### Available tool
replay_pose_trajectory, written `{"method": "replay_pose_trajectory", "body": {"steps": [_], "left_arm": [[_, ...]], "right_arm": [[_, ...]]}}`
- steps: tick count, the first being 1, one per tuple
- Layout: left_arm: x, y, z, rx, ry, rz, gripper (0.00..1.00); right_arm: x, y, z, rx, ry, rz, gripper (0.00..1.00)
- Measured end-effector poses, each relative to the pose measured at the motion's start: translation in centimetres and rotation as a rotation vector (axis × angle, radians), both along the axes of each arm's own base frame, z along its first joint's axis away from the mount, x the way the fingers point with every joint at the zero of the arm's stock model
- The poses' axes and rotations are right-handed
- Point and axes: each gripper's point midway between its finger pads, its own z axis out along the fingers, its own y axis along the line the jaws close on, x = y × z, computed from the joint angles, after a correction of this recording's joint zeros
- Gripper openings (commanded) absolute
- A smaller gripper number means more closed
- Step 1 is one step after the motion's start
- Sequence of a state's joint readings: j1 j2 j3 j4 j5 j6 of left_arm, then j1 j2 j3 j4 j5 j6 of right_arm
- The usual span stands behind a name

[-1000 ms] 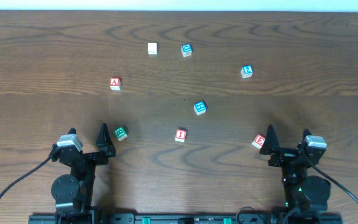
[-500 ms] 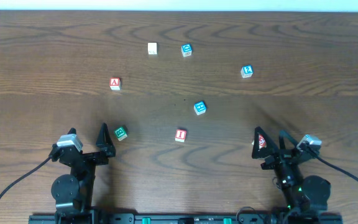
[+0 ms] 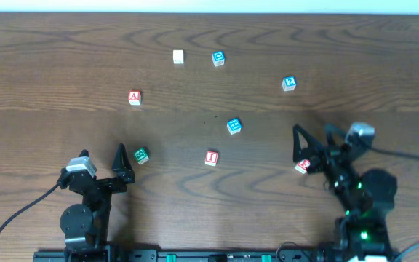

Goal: Spell out Ai2
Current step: 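Move the right gripper over the red I block near center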

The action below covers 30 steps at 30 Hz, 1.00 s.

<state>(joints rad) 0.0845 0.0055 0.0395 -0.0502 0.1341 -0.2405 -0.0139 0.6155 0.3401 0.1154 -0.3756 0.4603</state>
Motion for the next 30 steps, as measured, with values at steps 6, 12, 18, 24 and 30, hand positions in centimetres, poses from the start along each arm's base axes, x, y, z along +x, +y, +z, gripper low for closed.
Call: {"method": "replay_pose_trajectory", "body": {"steps": [6, 12, 18, 24, 30], "left_arm": [[0.0, 0.1, 0.0, 0.0, 0.0, 0.003, 0.95], [0.0, 0.1, 0.0, 0.0, 0.0, 0.004, 0.95], [0.0, 0.1, 0.0, 0.0, 0.0, 0.004, 0.95], [0.0, 0.1, 0.0, 0.0, 0.0, 0.004, 0.95], [0.0, 0.1, 0.0, 0.0, 0.0, 0.004, 0.95]], "right_arm": [[3.9, 4.6, 1.5, -0.069, 0.093, 0.181, 0.99], [3.1, 13.8, -3.4, -0.182, 0.353, 0.451, 0.99], [-0.1, 19.3, -7.6, -0.372, 0.527, 0.494, 0.99], [-1.4, 21.5, -10.3, -0.438, 0.633, 0.36, 0.99], [-1.8, 22.6, -9.9, -0.417, 0.611, 0.36, 0.99]]}}
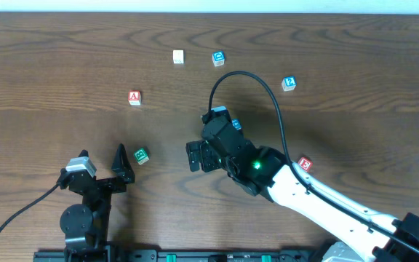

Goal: Spell out Ai2
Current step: 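Move the right gripper over the red I block near center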

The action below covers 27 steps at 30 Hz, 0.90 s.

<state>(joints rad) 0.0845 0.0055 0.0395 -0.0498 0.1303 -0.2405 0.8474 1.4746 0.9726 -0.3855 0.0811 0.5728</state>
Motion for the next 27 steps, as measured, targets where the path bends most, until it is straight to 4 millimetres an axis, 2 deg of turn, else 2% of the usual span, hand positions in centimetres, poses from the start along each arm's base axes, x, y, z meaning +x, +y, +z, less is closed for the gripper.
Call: {"method": "replay_pose_trajectory", "body": {"steps": [5, 7, 9, 11, 13, 19, 23, 27], "left_arm": [[0.0, 0.0, 0.0, 0.0, 0.0, 0.0, 0.95], [0.0, 0.0, 0.0, 0.0, 0.0, 0.0, 0.95], [0.0, 0.0, 0.0, 0.0, 0.0, 0.0, 0.95], [0.0, 0.0, 0.0, 0.0, 0.0, 0.0, 0.95], [0.0, 0.0, 0.0, 0.0, 0.0, 0.0, 0.95], [0.0, 0.0, 0.0, 0.0, 0.0, 0.0, 0.95], [0.0, 0.0, 0.0, 0.0, 0.0, 0.0, 0.95], [0.0, 0.0, 0.0, 0.0, 0.0, 0.0, 0.95]], "right_arm": [[0.5, 0.7, 0.3, 0.022, -0.023, 0.012, 0.99], [0.6, 0.8, -0.8, -0.001, 0.001, 0.009, 0.96], [0.2, 0.4, -3.2, -0.057, 0.058, 0.0, 0.9], [-0.2, -0.2, -5.1, -0.105, 0.112, -0.017, 0.89], [-0.6, -0.7, -6.5, -0.137, 0.148, -0.035, 0.87], [-0.6, -1.3, -7.7, -0.162, 0.177, -0.082, 0.83], [-0.8, -1.7, -9.6, -0.174, 0.229, -0.152, 0.81], [-0.8, -1.7, -10.4, -0.175, 0.248, -0.178, 0.75]]}}
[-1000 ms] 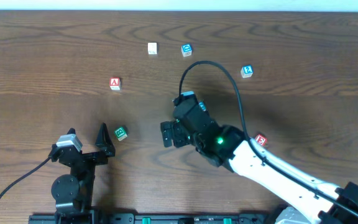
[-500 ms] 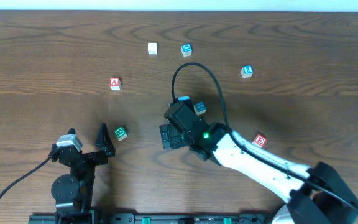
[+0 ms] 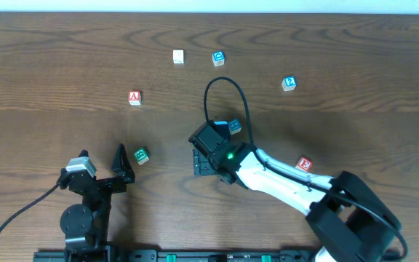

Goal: Spell out Ai2
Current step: 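Move the right gripper over the red I block near center, then lower and close the right gripper on the red I block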

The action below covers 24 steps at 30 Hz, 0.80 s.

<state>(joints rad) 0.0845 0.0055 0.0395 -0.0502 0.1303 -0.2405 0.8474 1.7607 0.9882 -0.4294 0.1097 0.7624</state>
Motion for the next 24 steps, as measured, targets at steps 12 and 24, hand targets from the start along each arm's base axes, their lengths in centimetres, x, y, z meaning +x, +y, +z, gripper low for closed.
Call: {"method": "replay_pose_trajectory", "body": {"steps": [12, 24], "left_arm": [[0.0, 0.0, 0.0, 0.0, 0.0, 0.0, 0.95], [0.0, 0.0, 0.0, 0.0, 0.0, 0.0, 0.95]], "right_arm": [[0.39, 0.43, -0.13, 0.02, -0.009, -0.017, 0.57], [0.73, 0.31, -0.11, 0.011, -0.027, -0.021, 0.46]]}}
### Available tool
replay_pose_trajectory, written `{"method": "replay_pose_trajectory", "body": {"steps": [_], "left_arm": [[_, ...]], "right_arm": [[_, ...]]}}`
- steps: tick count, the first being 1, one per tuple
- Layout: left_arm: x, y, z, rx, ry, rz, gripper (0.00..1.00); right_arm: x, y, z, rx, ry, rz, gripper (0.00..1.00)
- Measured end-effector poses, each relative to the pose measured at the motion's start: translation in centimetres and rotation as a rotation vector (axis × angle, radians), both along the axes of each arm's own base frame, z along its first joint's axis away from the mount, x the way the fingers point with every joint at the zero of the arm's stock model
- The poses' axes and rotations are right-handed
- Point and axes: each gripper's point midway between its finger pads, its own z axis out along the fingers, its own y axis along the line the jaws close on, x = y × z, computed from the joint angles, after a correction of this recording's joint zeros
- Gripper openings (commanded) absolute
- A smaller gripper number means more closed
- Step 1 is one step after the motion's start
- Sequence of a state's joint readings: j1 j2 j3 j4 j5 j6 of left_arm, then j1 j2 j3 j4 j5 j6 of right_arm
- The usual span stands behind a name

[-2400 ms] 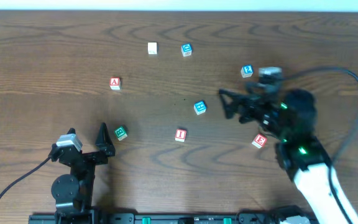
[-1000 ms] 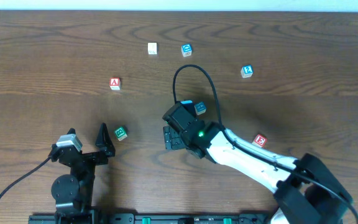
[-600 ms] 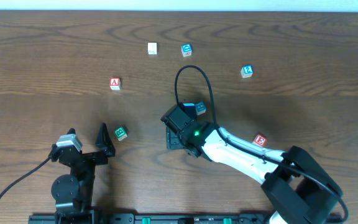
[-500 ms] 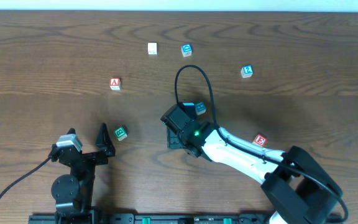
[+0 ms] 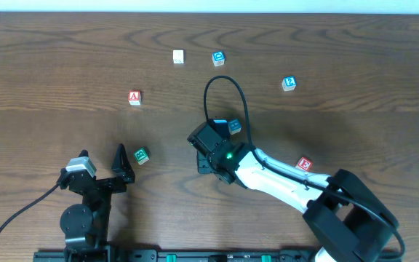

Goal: Spell out Ai2
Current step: 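Lower and close the right gripper on the red I block, then carry the red I block forward toward the upper table area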

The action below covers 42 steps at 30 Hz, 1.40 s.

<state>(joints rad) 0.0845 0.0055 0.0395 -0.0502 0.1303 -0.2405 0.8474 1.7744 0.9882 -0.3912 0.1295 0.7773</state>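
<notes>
My right arm reaches across to the table's middle. Its gripper [image 5: 206,163] points down over one spot, and the wrist hides the fingers and whatever lies under them; no red I block shows. The red A block [image 5: 134,97] lies at the left back. The blue 2 block [image 5: 289,84] lies at the right back. My left gripper [image 5: 124,164] rests near the front left, apart from every block, seen as one dark wedge.
A green block [image 5: 141,155] lies just right of the left gripper. A blue block [image 5: 234,126] peeks out behind the right wrist. A white block [image 5: 178,56] and another blue block [image 5: 218,58] sit at the back. A red block [image 5: 304,164] lies beside the right forearm.
The right gripper has shifted a few pixels to the right and its dark outline looks a little narrower. The left arm and all visible blocks are where they were.
The right arm was folded at the front right, with the red I block showing in the middle. Then its gripper hung spread just left of that spot, with the I block hidden. Then it stood over the spot, where it stays now.
</notes>
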Motion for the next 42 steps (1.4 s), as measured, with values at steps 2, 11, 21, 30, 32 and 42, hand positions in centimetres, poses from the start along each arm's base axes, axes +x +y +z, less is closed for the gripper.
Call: {"method": "replay_pose_trajectory", "body": {"steps": [2, 11, 21, 30, 32, 42], "left_arm": [[0.0, 0.0, 0.0, 0.0, 0.0, 0.0, 0.95], [0.0, 0.0, 0.0, 0.0, 0.0, 0.0, 0.95], [0.0, 0.0, 0.0, 0.0, 0.0, 0.0, 0.95], [0.0, 0.0, 0.0, 0.0, 0.0, 0.0, 0.95], [0.0, 0.0, 0.01, 0.0, 0.0, 0.0, 0.95], [0.0, 0.0, 0.0, 0.0, 0.0, 0.0, 0.95]], "right_arm": [[0.03, -0.05, 0.0, -0.004, -0.002, 0.001, 0.43], [-0.12, -0.4, -0.13, -0.044, -0.01, 0.064, 0.41], [-0.35, -0.65, -0.26, -0.076, -0.011, 0.121, 0.4], [-0.35, -0.66, -0.26, -0.077, -0.012, 0.124, 0.36], [-0.35, -0.66, -0.26, -0.077, -0.012, 0.124, 0.35], [-0.5, -0.84, -0.25, -0.088, -0.003, 0.125, 0.3]]}}
